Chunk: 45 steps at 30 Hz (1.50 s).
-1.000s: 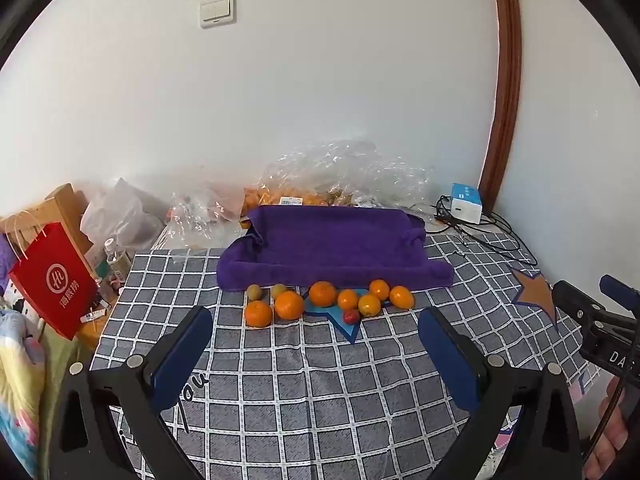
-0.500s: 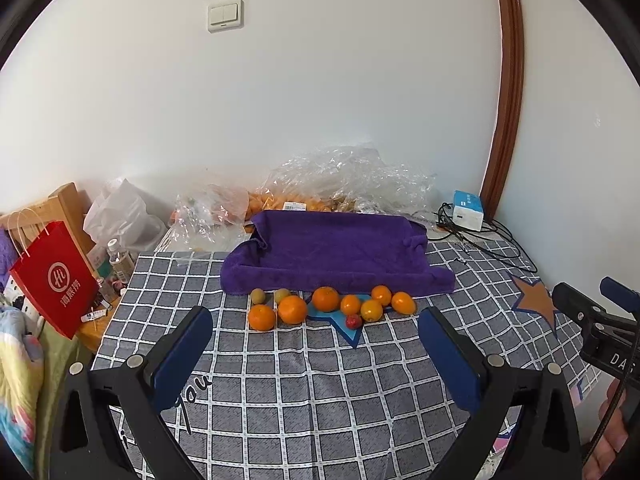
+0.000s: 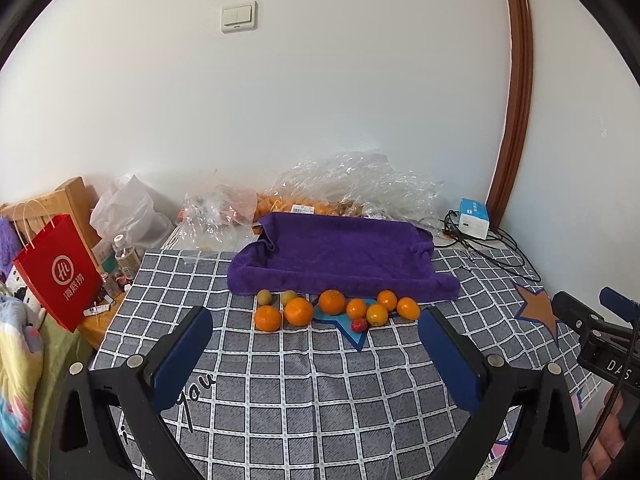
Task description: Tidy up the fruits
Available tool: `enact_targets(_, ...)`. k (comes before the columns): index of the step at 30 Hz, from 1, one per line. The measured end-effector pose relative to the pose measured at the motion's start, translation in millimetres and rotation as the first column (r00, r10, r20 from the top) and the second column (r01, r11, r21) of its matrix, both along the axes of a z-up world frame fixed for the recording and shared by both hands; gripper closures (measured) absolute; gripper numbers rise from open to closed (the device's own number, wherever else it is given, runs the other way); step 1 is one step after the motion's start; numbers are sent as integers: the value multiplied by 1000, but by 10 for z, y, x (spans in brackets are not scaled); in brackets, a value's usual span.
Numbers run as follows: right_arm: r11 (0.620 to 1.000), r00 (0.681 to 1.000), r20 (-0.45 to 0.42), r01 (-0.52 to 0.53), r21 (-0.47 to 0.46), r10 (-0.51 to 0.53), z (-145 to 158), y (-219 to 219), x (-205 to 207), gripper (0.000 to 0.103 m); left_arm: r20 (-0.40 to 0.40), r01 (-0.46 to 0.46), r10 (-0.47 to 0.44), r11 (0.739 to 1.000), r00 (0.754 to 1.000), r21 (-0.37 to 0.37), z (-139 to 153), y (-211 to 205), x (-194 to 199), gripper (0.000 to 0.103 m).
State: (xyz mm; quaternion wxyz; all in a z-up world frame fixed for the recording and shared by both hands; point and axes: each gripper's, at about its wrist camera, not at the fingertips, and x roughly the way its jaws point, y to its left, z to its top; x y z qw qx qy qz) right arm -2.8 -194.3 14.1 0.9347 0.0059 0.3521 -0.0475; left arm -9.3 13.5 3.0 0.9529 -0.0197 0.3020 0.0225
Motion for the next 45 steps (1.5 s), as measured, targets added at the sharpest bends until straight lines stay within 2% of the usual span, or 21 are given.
enact_targets(9,1000,1000,-2,-11,-8,11,-14,56,3,2,-4,3,-3,1000,1000,-11,-5,19,5,0)
enact_targets(14,1000,1000,4,-16,-12,16,2,69,-13,2,-7,10,-10,999,1000,-50,-8,56,-11,0)
enact_targets(19,1000,1000,8,-21,-13,21,4,85,-26,2,2,21,-21,999,1000,-26,0,40,-42,0)
enact_targets(30,1000,1000,1,-14,-19,14,-23,137,21,2,11,29,-28,999,1000,-29,38,93,-50,0)
enact_targets(45,1000,999,-22,-23,10,23,-81,144,209,2,-14,41,-42,999,999,-33,-6,183,157,0)
